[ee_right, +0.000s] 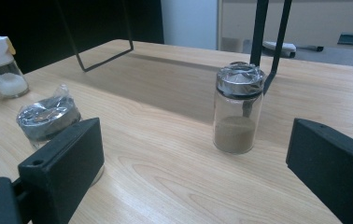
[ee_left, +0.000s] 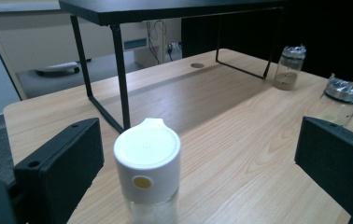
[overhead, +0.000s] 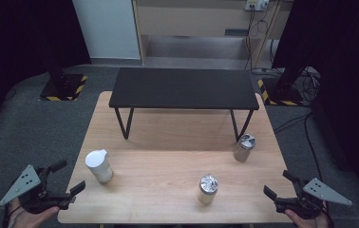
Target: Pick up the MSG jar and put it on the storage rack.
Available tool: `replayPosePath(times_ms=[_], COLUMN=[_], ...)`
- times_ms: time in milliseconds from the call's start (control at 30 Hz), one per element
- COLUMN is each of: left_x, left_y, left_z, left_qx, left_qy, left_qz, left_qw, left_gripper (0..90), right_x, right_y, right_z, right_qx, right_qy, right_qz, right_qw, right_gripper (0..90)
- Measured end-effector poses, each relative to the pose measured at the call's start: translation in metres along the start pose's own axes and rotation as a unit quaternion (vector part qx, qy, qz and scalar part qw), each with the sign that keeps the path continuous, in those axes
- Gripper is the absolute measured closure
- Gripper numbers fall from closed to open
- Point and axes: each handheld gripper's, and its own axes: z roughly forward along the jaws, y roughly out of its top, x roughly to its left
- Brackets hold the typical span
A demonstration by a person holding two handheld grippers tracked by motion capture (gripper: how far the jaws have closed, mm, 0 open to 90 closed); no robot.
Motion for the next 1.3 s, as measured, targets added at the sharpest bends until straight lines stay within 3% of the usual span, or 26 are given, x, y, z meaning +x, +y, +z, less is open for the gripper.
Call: replayPosePath(times_ms=[533, 1000, 1300], left_x=[0.024, 0.038, 0.047], left_y=[0.005, 0.001, -0.006], left_z=[0.021, 0.045, 0.060], left_qx=[0.028, 0.054, 0.059], left_qy=[-0.004, -0.007, -0.021], left_qz=[0.001, -0.003, -0.005], left_qw=[0.9996, 0.9985, 0.9981], left_gripper=[0.3, 0.7, 1.6], right_x=[-0.001, 0.000, 0.000], right_y=[-0.001, 0.000, -0.001], right_z=[0.000, 0.000, 0.001], right_qx=[-0.001, 0.000, -0.001], right_qy=[0.002, -0.001, 0.000], right_qz=[0.002, 0.000, 0.002], right_qw=[1.0000, 1.0000, 1.0000], right_gripper=[5.0, 5.2, 5.6])
